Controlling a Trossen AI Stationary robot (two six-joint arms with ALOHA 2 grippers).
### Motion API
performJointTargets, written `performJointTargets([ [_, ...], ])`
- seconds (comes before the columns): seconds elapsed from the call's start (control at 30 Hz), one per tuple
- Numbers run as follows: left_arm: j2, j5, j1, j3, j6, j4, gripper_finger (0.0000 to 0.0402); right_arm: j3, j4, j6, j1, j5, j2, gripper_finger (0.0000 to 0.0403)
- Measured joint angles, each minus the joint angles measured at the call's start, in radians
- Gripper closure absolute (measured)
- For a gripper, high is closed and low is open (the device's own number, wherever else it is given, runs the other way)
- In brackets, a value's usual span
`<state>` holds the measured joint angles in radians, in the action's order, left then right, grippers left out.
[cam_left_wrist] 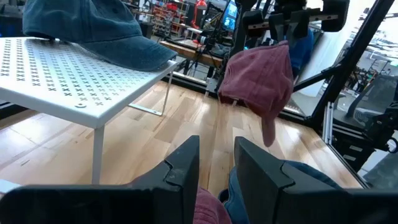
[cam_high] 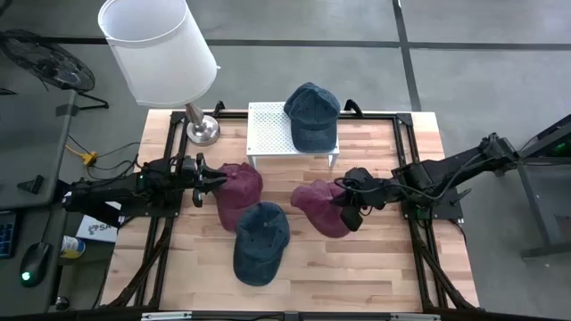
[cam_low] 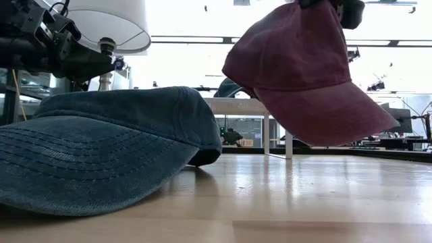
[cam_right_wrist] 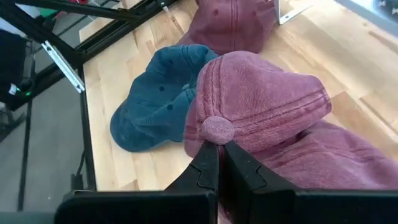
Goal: Pick & Place hat
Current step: Put the bottom red cap on the shelf
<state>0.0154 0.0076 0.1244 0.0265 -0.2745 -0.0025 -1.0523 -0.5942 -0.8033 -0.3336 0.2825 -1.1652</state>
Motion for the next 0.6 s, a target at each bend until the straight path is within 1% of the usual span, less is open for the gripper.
performJointTargets([
  [0.3, 0.0, -0.043, 0.0, 0.0, -0.001, 0.004, 0.0301, 0.0, 0.003, -0.053, 0.0, -0.001, 0.0, 0.0402],
  [0.47, 0.0, -0.058, 0.0, 0.0, -0.121, 0.007, 0.0301, 0.0, 0.027, -0.053, 0.0, 0.002, 0.0, 0.0402],
  [0.6, 0.0, -0.067, 0.0, 0.0, -0.181, 0.012, 0.0301, 0.0, 0.04, -0.054, 0.0, 0.053, 0.0, 0.0402],
])
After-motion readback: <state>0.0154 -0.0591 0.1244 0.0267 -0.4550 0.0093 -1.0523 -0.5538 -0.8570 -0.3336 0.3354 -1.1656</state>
